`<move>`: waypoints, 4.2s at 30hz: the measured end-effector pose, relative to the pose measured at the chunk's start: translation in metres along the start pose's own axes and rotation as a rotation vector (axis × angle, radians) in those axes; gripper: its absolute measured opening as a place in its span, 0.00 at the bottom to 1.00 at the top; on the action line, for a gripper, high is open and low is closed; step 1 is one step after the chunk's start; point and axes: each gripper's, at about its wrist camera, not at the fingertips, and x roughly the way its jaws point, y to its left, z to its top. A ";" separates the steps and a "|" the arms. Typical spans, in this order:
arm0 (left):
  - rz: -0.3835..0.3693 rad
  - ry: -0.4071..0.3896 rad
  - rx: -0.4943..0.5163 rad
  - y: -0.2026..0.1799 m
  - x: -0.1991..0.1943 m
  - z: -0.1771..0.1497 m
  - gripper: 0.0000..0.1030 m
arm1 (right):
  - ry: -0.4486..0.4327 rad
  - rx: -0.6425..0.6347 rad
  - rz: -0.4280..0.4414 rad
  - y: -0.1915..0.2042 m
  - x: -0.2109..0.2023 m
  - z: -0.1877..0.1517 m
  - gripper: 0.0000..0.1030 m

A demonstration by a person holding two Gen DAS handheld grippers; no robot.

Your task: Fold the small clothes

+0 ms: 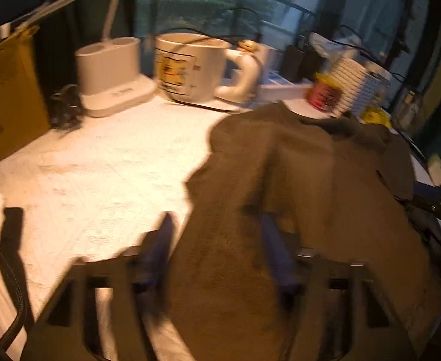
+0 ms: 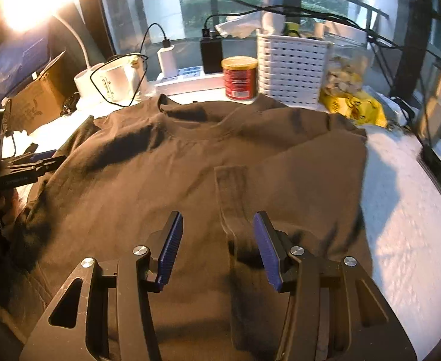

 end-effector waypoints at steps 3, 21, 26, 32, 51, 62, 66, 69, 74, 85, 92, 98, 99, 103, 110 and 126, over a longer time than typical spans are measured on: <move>0.027 -0.008 0.005 -0.003 -0.005 -0.004 0.15 | -0.002 0.006 -0.004 -0.003 -0.007 -0.005 0.51; 0.274 -0.273 -0.235 0.009 -0.071 -0.031 0.07 | -0.072 0.013 0.028 -0.007 -0.049 -0.025 0.51; 0.269 -0.304 -0.162 -0.017 -0.078 -0.023 0.07 | -0.095 0.041 0.026 -0.018 -0.059 -0.033 0.51; 0.232 -0.293 -0.079 -0.049 -0.073 -0.015 0.07 | -0.112 0.087 0.022 -0.040 -0.068 -0.048 0.51; 0.060 0.006 0.024 -0.121 -0.001 -0.019 0.20 | -0.122 0.198 0.008 -0.090 -0.079 -0.080 0.51; 0.024 -0.060 0.038 -0.104 -0.064 -0.039 0.54 | -0.125 0.184 0.017 -0.084 -0.080 -0.080 0.51; 0.068 -0.099 -0.023 -0.073 -0.074 -0.040 0.67 | -0.118 0.174 0.019 -0.077 -0.078 -0.080 0.51; 0.044 -0.080 -0.061 -0.059 -0.066 -0.039 0.68 | -0.115 0.160 0.023 -0.069 -0.078 -0.079 0.51; -0.115 -0.033 -0.081 -0.063 -0.051 -0.043 0.68 | -0.118 0.142 0.022 -0.059 -0.080 -0.076 0.51; -0.230 0.103 0.157 -0.123 -0.041 -0.063 0.67 | -0.098 0.147 -0.012 -0.058 -0.081 -0.081 0.51; -0.221 0.034 0.132 -0.115 -0.056 -0.046 0.67 | -0.086 0.149 -0.024 -0.061 -0.074 -0.082 0.51; -0.246 0.050 0.100 -0.111 -0.045 -0.040 0.67 | -0.072 0.166 -0.065 -0.071 -0.063 -0.076 0.51; -0.248 0.071 0.102 -0.113 -0.039 -0.042 0.67 | -0.064 0.165 -0.074 -0.072 -0.060 -0.074 0.51; -0.272 0.121 0.110 -0.122 -0.030 -0.053 0.67 | -0.032 0.146 -0.091 -0.071 -0.048 -0.070 0.51; -0.263 0.127 0.117 -0.130 -0.029 -0.062 0.67 | 0.014 0.074 -0.121 -0.058 -0.035 -0.072 0.51; -0.213 0.026 0.155 -0.146 -0.063 -0.068 0.67 | -0.024 0.057 -0.144 -0.043 -0.065 -0.082 0.51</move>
